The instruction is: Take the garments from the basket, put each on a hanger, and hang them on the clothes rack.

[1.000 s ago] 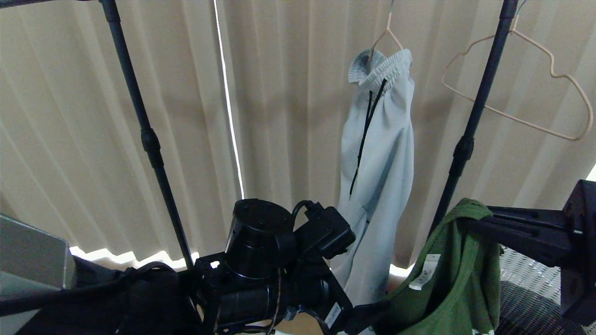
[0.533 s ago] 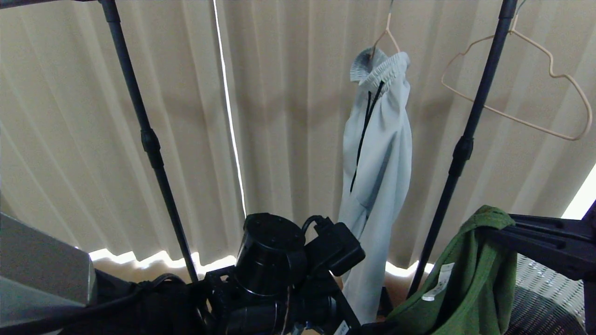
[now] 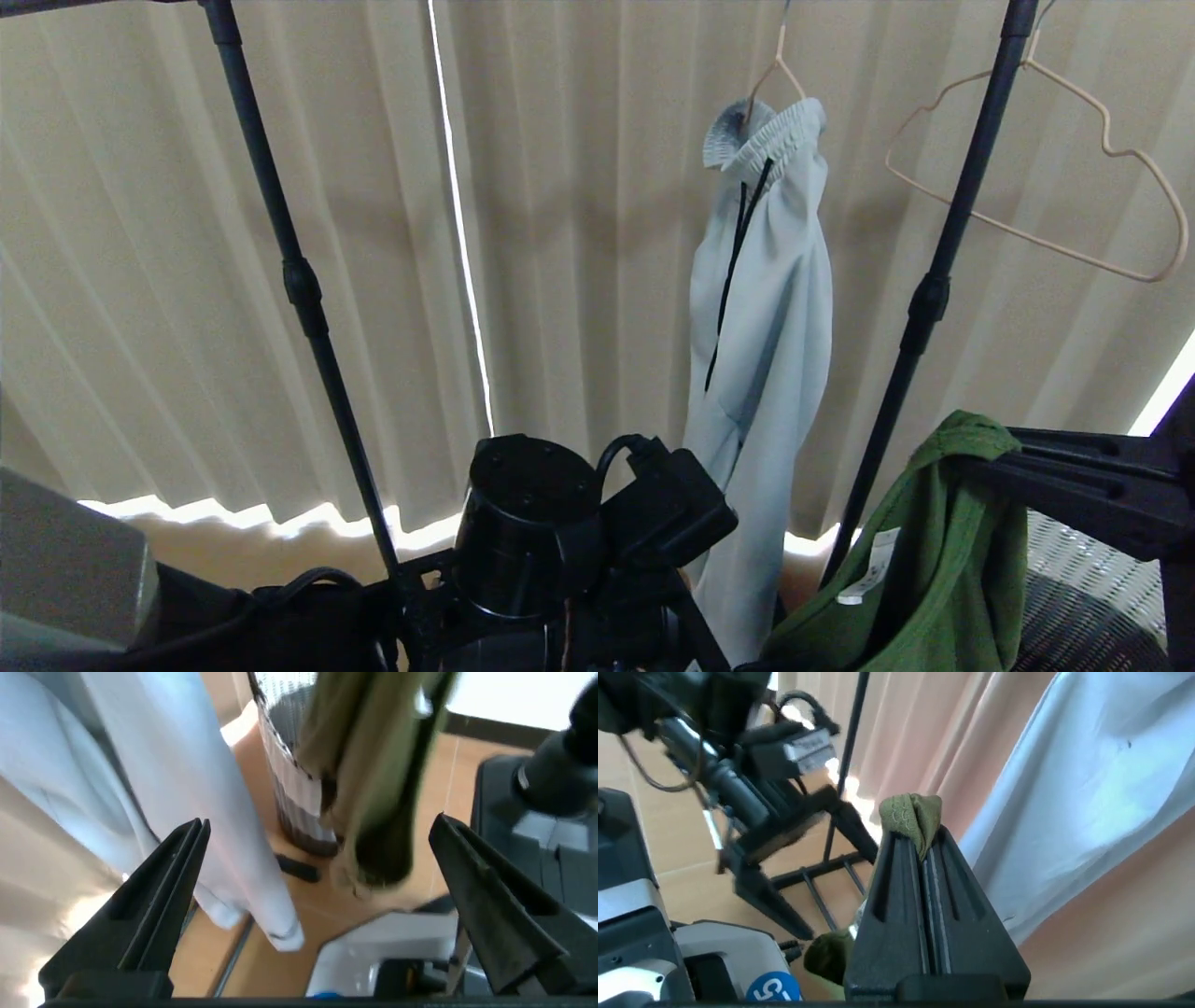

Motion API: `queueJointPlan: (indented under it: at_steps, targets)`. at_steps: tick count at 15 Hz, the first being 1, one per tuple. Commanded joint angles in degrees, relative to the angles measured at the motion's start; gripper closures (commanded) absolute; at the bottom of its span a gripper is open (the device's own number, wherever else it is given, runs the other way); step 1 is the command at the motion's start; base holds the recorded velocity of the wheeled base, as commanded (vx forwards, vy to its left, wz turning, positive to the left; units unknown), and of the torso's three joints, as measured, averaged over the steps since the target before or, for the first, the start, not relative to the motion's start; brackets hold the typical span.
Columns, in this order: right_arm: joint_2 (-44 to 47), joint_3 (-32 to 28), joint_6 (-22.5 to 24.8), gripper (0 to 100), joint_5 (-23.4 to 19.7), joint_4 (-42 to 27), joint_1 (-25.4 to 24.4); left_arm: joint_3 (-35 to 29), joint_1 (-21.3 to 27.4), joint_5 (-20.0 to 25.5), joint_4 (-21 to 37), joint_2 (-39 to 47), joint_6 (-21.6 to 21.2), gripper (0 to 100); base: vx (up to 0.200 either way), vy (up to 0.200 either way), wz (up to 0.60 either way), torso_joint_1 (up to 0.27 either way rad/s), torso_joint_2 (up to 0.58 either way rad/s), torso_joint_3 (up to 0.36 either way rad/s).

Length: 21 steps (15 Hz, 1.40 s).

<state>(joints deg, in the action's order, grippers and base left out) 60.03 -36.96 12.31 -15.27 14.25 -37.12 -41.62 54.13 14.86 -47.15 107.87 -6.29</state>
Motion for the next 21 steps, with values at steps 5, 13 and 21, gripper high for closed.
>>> queueJointPlan:
  at_steps: [5, 13, 21]
  targets:
    - [-0.09, -3.12, -1.24, 100, -0.11, 0.08, -0.67, -4.00, -1.48, -2.03, 0.22, 7.35, -0.13, 0, 0.000, 0.000, 0.00, 0.000, 0.00, 0.000]
    - [0.62, -3.64, -4.93, 100, 0.16, -0.01, -0.32, 12.26, -2.09, -3.61, -13.75, 0.06, -1.18, 100, 0.000, 0.000, 0.00, 0.000, 0.00, 0.000]
    - [10.20, -5.23, -5.63, 100, 3.32, 6.05, 2.58, 8.84, -18.18, -5.28, 18.33, -36.16, -1.80, 100, 0.000, 0.000, 0.00, 0.000, 0.00, 0.000]
